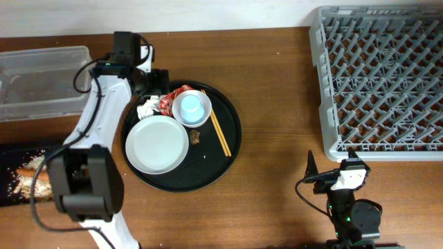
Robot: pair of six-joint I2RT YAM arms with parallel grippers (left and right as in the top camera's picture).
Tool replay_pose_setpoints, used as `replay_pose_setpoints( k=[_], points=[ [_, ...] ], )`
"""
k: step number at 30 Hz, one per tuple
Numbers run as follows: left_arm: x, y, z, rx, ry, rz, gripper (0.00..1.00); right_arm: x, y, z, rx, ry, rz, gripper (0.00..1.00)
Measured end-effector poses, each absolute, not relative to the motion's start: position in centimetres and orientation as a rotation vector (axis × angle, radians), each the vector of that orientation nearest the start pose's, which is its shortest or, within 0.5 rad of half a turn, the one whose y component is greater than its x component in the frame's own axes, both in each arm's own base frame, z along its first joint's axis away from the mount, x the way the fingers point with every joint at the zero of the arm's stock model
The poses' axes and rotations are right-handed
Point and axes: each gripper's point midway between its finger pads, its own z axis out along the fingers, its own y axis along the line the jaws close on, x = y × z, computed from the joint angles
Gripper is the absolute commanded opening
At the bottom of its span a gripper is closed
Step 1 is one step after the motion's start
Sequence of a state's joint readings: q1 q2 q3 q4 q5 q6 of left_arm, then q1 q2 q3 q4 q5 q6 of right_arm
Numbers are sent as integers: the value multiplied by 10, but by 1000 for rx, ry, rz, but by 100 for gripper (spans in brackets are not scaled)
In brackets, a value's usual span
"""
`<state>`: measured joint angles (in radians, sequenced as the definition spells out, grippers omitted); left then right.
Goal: Sort waste into correct bins and load items into the dishwasher rack
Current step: 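Lower the left gripper and grasp the red snack wrapper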
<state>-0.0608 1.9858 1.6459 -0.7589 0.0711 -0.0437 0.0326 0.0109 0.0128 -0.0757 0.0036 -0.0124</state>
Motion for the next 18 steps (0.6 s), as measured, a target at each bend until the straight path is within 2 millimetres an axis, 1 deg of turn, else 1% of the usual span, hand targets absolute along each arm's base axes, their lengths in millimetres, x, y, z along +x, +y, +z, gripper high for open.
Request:
replay_pose_setpoints(
  k=[2, 5, 9, 11, 12, 14, 15, 16, 18],
  points=[
    [492, -42, 81, 65, 2715, -122, 66, 246, 7, 159, -34, 1644, 13, 98],
    [494, -42, 54, 72, 2754, -120, 64, 246, 7, 159, -35, 1645, 13, 98],
    [497, -43, 44, 73, 2758, -127, 62, 246, 7, 159, -35, 1644, 12, 98],
    [495, -46, 35, 77, 2776, -148, 53, 246, 7, 159, -35, 1644, 12, 98],
    [494, -48, 30, 82, 2790, -165, 51, 246, 7, 159, -35, 1644, 13, 98],
    [491, -52, 18, 90, 2815, -187, 51, 246, 7, 159, -34, 1644, 12, 98],
    [491, -53, 18, 94, 2816, -191, 51, 246, 7, 159, -34, 1644, 12, 98],
    [490, -54, 18, 97, 2816, -195, 48, 246, 7, 159, -35, 1644, 12, 98],
    [490, -58, 18, 108, 2816, -197, 48, 246, 7, 159, -34, 1644, 13, 98]
  ],
)
